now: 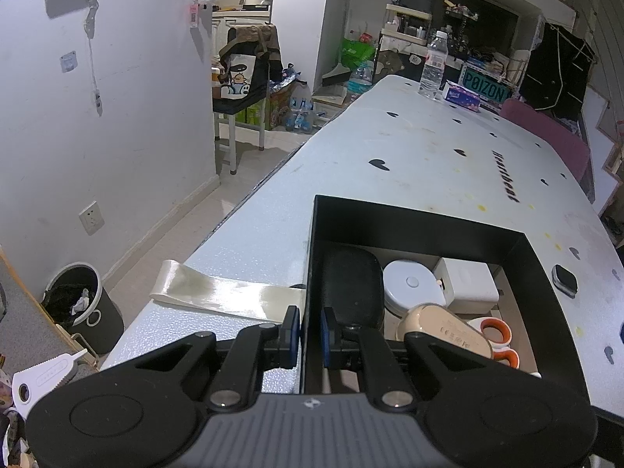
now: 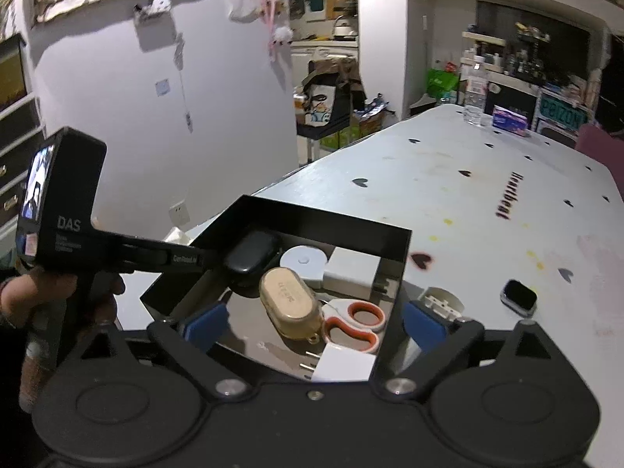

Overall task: Organize rigid objects
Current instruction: 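Lower the beige earbud case into the box and open the right tool, then move the right tool to the black smartwatch and grasp it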

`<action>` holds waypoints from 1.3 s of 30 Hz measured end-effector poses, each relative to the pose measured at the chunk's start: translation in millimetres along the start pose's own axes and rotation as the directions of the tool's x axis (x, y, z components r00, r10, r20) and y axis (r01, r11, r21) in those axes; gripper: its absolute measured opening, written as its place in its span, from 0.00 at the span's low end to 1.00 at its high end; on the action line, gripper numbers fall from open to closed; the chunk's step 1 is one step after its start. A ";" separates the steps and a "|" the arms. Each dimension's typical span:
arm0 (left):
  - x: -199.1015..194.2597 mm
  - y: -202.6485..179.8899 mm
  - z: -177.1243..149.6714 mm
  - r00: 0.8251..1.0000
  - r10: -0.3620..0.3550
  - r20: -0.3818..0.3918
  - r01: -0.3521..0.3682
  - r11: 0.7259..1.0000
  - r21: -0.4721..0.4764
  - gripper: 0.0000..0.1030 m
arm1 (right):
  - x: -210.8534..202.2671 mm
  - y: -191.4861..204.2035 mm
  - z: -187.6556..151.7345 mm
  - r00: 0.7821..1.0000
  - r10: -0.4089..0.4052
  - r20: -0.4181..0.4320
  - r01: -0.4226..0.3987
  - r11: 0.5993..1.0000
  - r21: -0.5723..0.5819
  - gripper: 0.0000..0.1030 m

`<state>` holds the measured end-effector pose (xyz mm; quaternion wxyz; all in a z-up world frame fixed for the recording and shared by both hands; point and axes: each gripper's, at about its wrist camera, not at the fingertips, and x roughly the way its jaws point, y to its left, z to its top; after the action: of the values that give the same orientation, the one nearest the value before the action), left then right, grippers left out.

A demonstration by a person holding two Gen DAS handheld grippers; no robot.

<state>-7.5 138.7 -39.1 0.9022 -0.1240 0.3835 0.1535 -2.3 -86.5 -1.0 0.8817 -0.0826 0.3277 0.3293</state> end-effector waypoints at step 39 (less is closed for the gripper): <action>0.5 -18.3 -9.6 0.993 0.108 0.042 -0.111 0.989 0.094 0.06 | 78.9 -181.4 -16.1 0.930 -0.367 -0.001 0.322 0.816 0.480 0.88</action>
<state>-6.7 118.7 -44.0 0.9042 -0.0564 0.3800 0.1865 149.3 -190.3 -76.1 0.9338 0.0920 0.3369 0.0777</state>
